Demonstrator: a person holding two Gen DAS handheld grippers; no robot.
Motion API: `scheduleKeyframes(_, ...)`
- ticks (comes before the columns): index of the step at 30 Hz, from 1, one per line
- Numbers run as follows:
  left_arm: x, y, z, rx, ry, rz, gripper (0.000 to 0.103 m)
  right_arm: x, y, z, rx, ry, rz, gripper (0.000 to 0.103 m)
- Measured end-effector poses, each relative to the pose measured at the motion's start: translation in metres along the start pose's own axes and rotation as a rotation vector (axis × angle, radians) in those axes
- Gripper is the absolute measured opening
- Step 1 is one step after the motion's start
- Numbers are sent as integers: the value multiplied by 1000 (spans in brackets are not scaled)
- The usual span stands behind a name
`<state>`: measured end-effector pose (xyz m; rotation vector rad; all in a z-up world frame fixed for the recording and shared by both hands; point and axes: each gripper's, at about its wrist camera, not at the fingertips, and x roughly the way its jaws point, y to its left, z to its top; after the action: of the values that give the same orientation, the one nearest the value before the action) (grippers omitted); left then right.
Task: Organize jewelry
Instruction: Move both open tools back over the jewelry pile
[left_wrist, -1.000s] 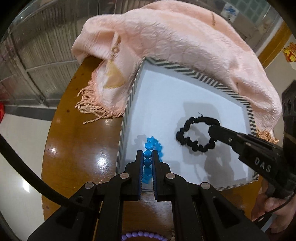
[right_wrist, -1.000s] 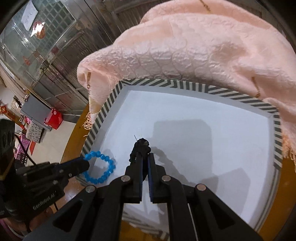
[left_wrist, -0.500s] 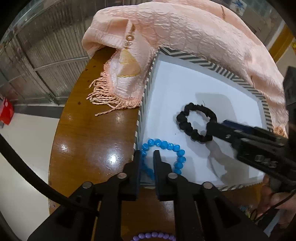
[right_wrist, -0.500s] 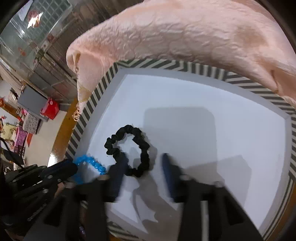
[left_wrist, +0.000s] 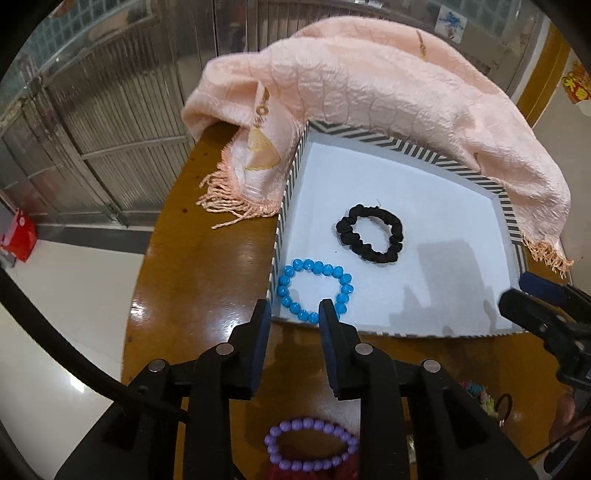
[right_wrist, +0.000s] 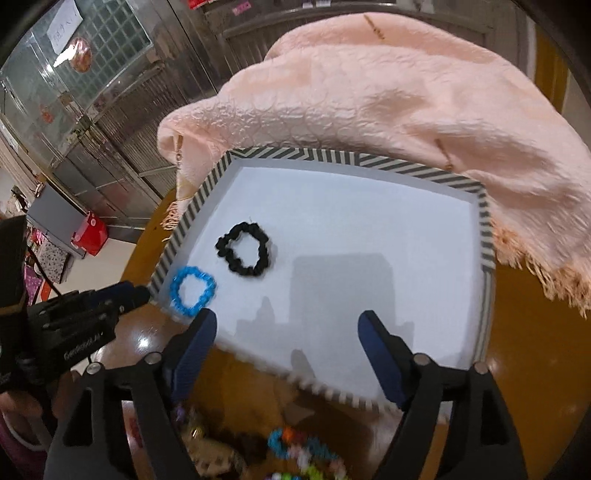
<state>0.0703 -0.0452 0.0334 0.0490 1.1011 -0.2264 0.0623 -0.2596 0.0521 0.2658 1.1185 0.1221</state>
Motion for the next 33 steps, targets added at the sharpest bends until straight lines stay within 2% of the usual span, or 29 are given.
scheduleKeyframes(5,-23,0,-12,4,-37,3,12,-30,5,-19,38,-35,40,86)
scheduleKeyframes(14,-49,-7,-36,38,-71,-6,12,-67,22,-55,30,-69,19,86)
scheduleKeyframes(18,-58,-8,-48,51,-78,-7,12,-79,22,-72,76,-97,65,86)
scheduleKeyframes(20,-61,-8,-54,60,-80,-5,12,-81,22,-82,89,-96,78,86)
scheduleKeyframes(26,-70,-1,-71,50,-76,-15,13,-90,30,-109,41,-103,36,86)
scheduleKeyframes(33,-70,0,-88,51,-47,-53,13,-90,19,-146,52,-52,21,86)
